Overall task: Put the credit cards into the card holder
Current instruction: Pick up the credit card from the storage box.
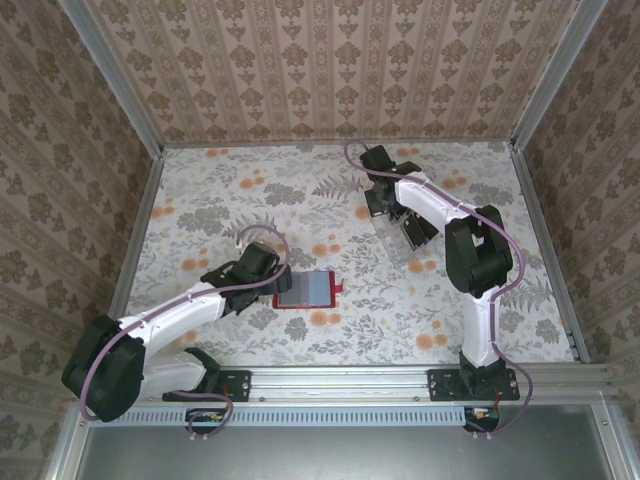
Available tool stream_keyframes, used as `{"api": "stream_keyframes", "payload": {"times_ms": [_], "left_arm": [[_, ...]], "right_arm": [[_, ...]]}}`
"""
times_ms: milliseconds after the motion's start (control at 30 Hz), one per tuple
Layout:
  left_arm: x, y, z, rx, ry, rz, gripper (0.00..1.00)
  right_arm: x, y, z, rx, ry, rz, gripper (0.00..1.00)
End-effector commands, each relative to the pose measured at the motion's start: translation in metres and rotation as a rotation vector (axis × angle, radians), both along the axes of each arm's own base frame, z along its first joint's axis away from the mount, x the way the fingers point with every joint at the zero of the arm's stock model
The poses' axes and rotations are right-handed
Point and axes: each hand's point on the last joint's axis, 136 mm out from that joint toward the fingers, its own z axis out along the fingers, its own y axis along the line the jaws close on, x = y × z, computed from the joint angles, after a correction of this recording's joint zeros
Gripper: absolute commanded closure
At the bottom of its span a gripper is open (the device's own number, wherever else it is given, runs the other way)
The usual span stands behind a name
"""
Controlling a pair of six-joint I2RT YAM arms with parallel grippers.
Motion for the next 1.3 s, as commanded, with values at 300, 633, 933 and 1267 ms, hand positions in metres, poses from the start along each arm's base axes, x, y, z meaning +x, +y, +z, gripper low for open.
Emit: {"api": "stream_keyframes", "payload": {"times_ms": [300, 633, 933, 1267], "left_arm": [[0.005, 0.0, 0.008, 0.006, -0.015, -0.007, 0.0], [0.005, 0.0, 0.007, 0.007, -0.012, -0.006, 0.0], [0.004, 0.001, 0.008, 0.005, -0.017, -0.003, 0.0], [0.003, 0.003, 0.008, 0.006, -0.021, 0.001, 0.0]], "right_arm": [[0.003, -0.001, -0.003, -0.004, 0.033, 0.013, 0.91], [0.002, 0.0, -0.01, -0.008, 0.057, 0.023, 1.0], [0.001, 0.006, 0.047, 0.077, -0.066, 0.017, 1.0], [-0.022, 0.026, 0.113, 0.282, -0.182, 0.033, 1.0]]}}
